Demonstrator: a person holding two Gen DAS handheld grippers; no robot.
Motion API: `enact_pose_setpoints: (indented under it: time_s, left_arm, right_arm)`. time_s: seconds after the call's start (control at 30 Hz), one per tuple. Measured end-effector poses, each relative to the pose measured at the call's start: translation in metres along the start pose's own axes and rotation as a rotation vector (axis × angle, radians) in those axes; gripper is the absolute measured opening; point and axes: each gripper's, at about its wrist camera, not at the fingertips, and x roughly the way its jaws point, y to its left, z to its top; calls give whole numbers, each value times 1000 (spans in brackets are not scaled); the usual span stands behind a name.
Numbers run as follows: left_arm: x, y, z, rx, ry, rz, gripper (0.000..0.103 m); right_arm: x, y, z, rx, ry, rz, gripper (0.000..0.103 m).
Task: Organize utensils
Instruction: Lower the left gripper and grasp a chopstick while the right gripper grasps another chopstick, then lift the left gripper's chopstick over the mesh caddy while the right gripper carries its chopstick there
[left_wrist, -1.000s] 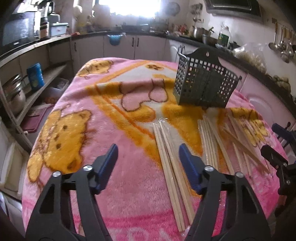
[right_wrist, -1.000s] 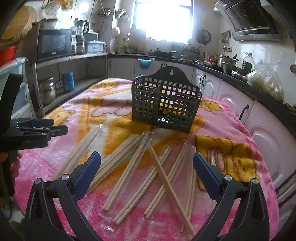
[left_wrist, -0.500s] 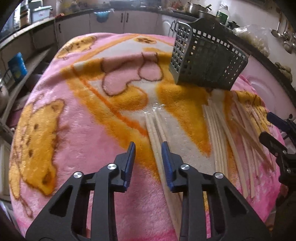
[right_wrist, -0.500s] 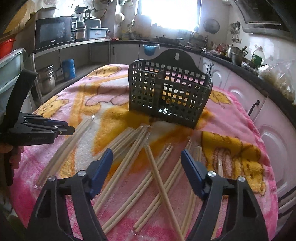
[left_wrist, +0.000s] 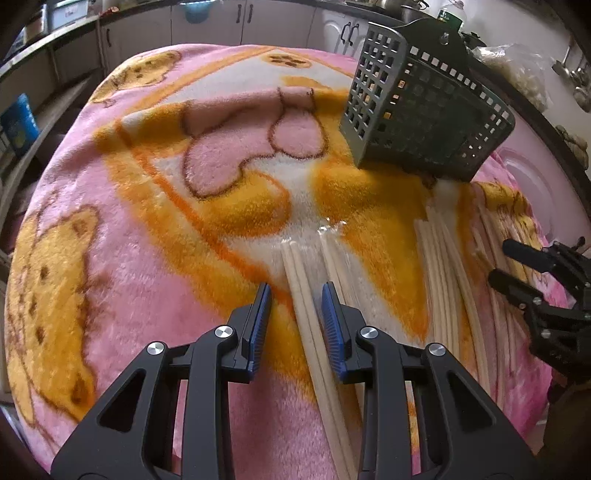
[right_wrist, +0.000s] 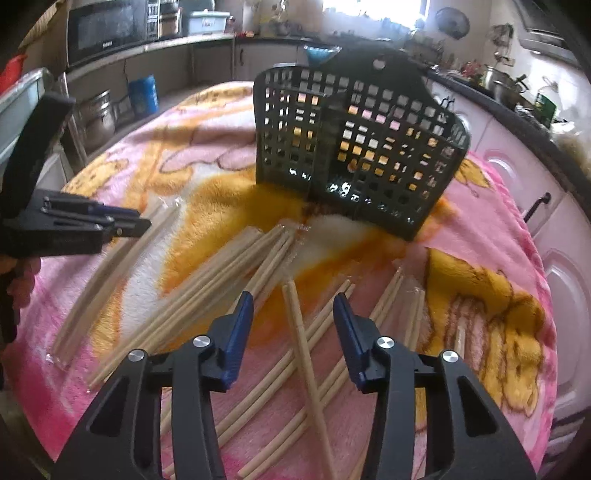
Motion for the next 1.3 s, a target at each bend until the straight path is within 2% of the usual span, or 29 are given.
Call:
enact_pose_setpoints:
  time_s: [0.2,0.33,0.5,0.7,0.87,1.23,1.3]
  left_arm:
    - [8,1,13,10,30,-11,21]
    - [12,2,18,21,43,-20,20]
    - [13,6,21,23,42,-26,10]
    - [1,4,20,18,4,-59,6]
    - [-27,-8,24,46,-80,-80,5]
    - [-106,-44,52,114,-348,-122,5]
    - [-114,-49,58,119,-378,-130,5]
  right_arm:
    - [20,2,10,-62,80,16,27]
    - [29,3,15,-76,112,35,10]
    - [15,-2,17,-36,66,85,8]
    - [-17,-22,17,49,-36,114,7]
    - [-47,-37,14,117,-134,127,6]
    - [-114,-67,11,238,-354,141,6]
    - [-127,-70,13,254,-405,137,6]
